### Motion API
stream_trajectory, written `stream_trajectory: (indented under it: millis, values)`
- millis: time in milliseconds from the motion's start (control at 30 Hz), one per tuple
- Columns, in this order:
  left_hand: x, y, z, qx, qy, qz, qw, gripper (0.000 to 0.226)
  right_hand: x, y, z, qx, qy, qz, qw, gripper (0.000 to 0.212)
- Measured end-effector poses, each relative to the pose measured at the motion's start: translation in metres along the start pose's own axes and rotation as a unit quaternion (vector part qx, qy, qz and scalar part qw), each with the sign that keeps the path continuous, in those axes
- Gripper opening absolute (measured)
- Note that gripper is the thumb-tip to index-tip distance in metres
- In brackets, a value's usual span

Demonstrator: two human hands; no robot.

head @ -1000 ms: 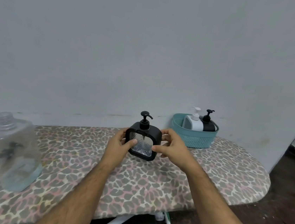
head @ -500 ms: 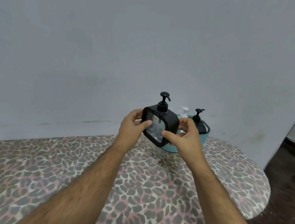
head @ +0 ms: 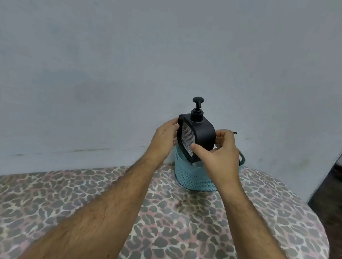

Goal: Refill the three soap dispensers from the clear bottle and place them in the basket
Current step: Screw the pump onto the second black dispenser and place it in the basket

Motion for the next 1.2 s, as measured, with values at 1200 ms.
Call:
stream_trajectory:
  millis: [1200]
  values:
    - [0.013, 0.035, -0.001, 0.039, 0.073, 0.273, 0.958, 0.032, 0.029, -0.022, 0.011, 0.016, 0.107, -0.341, 0.934, 0.013]
Point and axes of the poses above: each hand's wrist, its own z-axis towards the middle knuckle, its own x-axis out of the palm, y = z × x, the point moved 10 cm from there along z, towards the middle knuckle, and after that the axes turned 7 degrees about y, right-handed, at the moved point
